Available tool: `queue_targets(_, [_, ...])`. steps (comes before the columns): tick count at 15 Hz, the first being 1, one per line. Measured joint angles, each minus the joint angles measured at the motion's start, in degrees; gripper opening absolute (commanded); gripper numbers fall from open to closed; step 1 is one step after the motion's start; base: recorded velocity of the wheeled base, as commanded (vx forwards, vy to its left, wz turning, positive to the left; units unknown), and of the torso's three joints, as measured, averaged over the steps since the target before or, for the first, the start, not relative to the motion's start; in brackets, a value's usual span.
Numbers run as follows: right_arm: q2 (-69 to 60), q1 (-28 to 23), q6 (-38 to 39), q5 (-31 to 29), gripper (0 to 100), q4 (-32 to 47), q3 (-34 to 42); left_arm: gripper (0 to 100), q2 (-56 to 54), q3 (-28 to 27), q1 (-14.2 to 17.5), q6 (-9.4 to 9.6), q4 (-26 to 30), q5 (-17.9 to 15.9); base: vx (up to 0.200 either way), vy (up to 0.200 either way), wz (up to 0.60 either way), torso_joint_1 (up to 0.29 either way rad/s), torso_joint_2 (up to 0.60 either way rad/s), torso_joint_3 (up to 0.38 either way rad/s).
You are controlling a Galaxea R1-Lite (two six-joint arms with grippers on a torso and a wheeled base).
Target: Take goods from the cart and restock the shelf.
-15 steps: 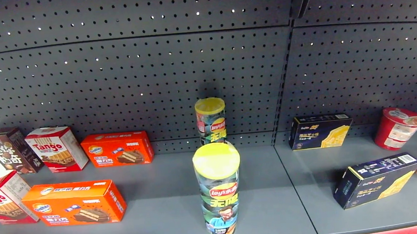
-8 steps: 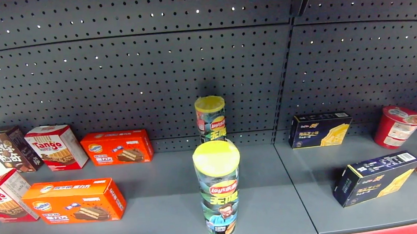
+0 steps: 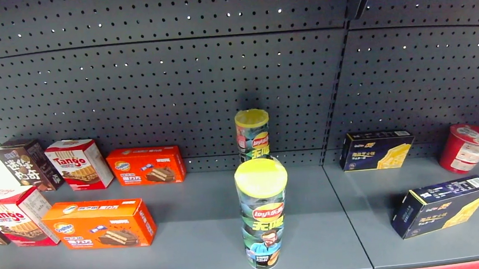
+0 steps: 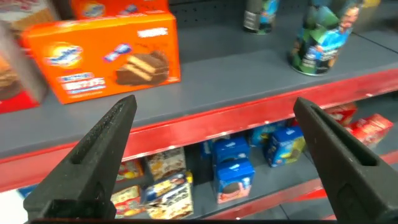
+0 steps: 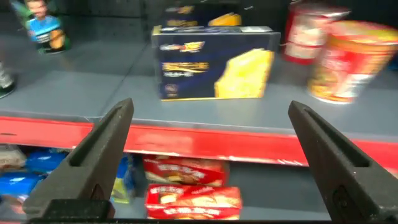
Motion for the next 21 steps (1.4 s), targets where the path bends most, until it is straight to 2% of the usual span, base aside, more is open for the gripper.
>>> queue_targets(6, [0.0, 0.1, 0.1, 0.1, 100, 0.0, 0.0, 100, 0.0, 0.0, 0.0, -0.29, -0.1, 0.0, 0.0, 0.0, 0.0, 0.0, 0.0, 0.0])
queue_targets(8, [0.0, 0.1, 0.1, 0.1, 100, 0.0, 0.0, 100, 0.0, 0.0, 0.0, -0.24, -0.1, -0.1, 0.0, 0.2, 0.0, 0.005, 0.0, 0.005])
queue_targets(18, [0.0, 0.1, 0.1, 0.1, 100, 0.0, 0.0, 100, 0.0, 0.0, 0.0, -0.22, -0.1, -0.1, 0.0, 0.0, 0.0, 0.0, 0.0, 0.0])
queue_targets(21, [0.0, 0.1, 0.0, 0.1, 100, 0.0, 0.0, 100, 0.0, 0.0, 0.0, -0.13, -0.1, -0.1, -0.133, 0.0, 0.0, 0.003, 0.0, 0.002])
